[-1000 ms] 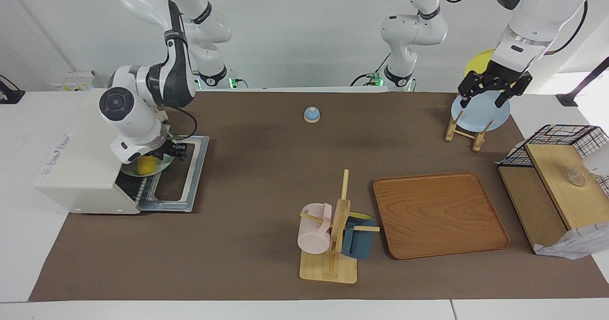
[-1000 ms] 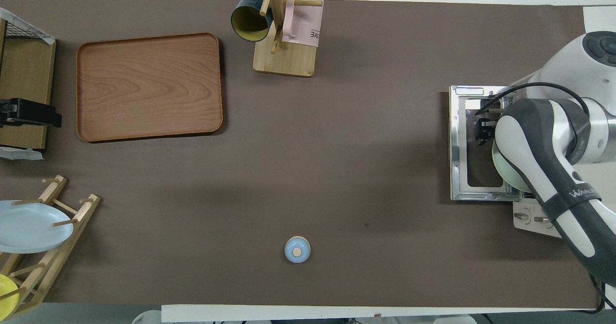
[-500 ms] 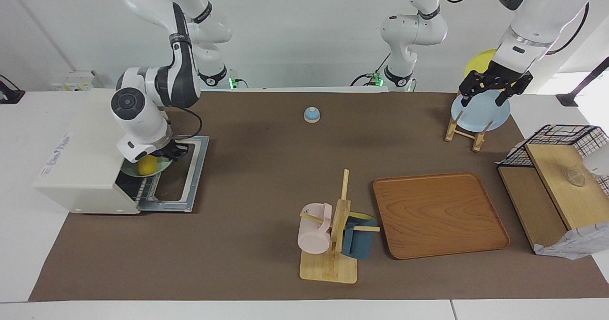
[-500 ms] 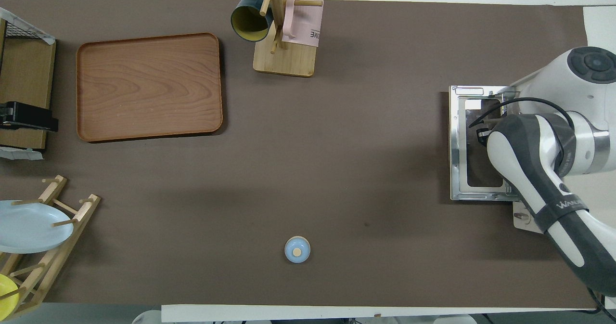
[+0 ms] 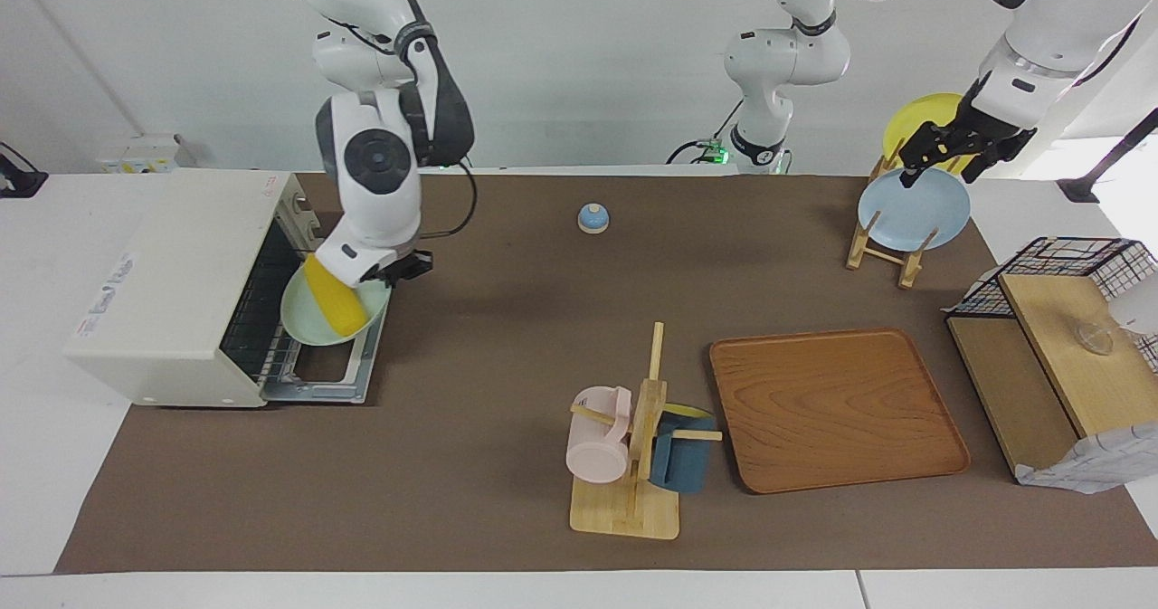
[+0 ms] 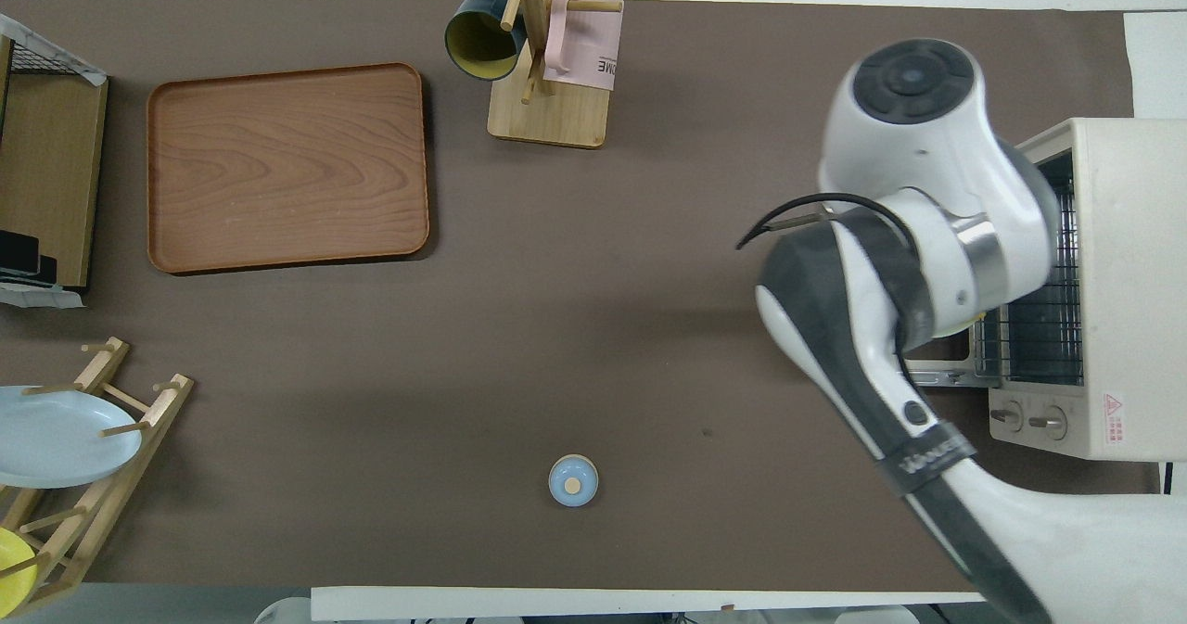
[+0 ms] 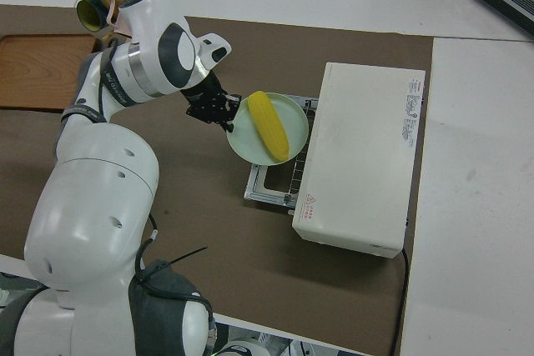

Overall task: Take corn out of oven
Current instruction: 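Pull the plate out of the oven and set it on the table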

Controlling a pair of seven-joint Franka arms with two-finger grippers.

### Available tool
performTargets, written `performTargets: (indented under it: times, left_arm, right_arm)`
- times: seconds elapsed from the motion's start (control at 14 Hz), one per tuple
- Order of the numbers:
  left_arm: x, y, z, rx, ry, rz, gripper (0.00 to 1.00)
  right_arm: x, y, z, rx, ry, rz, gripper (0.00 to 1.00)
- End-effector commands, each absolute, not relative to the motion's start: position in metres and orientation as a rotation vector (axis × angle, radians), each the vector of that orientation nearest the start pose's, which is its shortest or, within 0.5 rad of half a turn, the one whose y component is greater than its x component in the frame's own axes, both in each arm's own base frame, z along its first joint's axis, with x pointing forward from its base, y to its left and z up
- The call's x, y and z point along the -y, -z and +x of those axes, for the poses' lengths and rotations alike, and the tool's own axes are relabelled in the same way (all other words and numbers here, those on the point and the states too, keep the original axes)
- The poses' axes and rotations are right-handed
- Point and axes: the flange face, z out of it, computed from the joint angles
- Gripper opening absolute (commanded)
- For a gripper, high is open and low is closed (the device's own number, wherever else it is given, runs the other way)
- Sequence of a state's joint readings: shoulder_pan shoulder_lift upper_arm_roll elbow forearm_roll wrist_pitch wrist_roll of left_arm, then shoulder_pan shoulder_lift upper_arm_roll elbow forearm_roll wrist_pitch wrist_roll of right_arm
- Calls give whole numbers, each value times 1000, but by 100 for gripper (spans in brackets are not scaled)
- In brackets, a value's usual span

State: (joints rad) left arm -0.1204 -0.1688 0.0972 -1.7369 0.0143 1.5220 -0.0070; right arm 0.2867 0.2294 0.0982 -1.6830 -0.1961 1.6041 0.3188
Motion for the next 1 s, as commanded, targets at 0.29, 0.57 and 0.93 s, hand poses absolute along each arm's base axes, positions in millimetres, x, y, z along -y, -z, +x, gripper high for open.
performTargets:
  times: [0.29,0.57,0.93]
  left_arm:
    - [-11,-636,490,22,-66,-3141,100]
    - [-11,-629,488,62,-47,-3141,100]
    - [-10,-625,485,66,-50,-3142,100]
  right_arm:
    - [-448,-388,557,-26,-257,-3307,0]
    - [-503,-330,544,-149,-152,-3235,1]
    - [-517,-334,542,-241,-129,-3169,100]
